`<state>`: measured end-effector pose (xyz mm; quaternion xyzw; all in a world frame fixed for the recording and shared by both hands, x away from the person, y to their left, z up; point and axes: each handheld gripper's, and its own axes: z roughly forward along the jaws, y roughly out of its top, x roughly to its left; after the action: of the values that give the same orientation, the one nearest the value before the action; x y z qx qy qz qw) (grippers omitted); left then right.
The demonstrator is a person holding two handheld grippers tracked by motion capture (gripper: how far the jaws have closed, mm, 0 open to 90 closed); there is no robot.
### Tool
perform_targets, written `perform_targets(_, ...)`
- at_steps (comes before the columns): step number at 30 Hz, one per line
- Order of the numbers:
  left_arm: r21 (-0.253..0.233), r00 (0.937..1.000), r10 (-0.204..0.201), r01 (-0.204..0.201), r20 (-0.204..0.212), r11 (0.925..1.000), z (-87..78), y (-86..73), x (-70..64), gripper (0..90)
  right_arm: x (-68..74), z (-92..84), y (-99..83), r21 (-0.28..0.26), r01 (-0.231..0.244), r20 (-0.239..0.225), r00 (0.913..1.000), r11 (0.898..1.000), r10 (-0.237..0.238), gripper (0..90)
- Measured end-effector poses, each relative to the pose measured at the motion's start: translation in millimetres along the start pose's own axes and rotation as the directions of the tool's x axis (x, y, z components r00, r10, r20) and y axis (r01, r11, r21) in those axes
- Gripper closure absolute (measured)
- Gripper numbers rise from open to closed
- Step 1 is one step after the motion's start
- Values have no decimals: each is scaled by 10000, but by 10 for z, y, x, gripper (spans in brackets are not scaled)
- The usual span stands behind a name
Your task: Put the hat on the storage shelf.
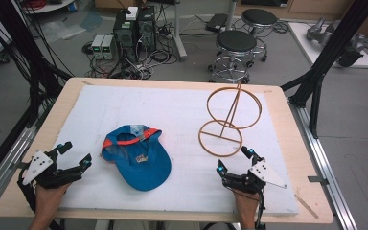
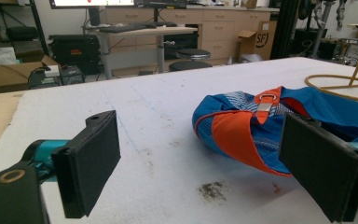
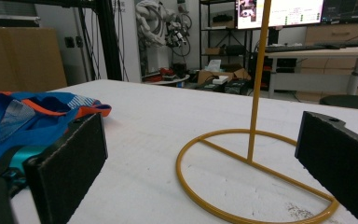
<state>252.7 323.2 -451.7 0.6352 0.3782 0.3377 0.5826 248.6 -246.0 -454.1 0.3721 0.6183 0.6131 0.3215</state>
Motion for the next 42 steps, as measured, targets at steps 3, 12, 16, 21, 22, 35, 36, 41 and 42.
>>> perform_targets(3, 125, 10000, 49, -49, 0, 9999, 11, 5, -2, 131, -4, 2, 1, -2, -52, 20, 10000, 10000, 52, 11)
perform_targets(12, 366, 10000, -30, 29, 24, 9993, 37, 13, 3, 131, 11, -11, -6, -153, 114, -22, 9999, 9998, -114, 11)
perform_targets(16, 432, 9999, 70, -74, 94, 9990, 38, 15, 1, 131, 13, -10, -6, -140, 107, -13, 9999, 9998, -107, 11)
perform_targets(21, 493, 9999, -92, 85, 146, 9988, 46, 17, 15, 131, 11, -8, -4, -111, 75, 2, 10000, 9999, -75, 11)
perform_targets(22, 522, 9998, -120, 111, 172, 9986, 49, 18, 21, 131, 11, -8, -4, -111, 75, 2, 10000, 9999, -75, 11)
perform_targets(35, 1101, 9974, -457, 394, 555, 9931, 95, 46, 30, 132, 11, 10, 2, 46, 218, -29, 9998, 9998, -218, 11)
perform_targets(36, 1204, 9973, -427, 354, 591, 9921, 104, 61, 29, 132, 16, 9, 3, 108, 172, -36, 9998, 9998, -171, 11)
perform_targets(41, 1430, 9947, -217, 72, 1001, 9897, 181, 224, 19, 132, 16, 14, 3, 73, 237, -46, 9997, 9997, -237, 11)
perform_targets(42, 1514, 9935, -147, -25, 1125, 9885, 203, 262, 13, 132, 17, 13, 3, 88, 238, -41, 9997, 9997, -237, 11)
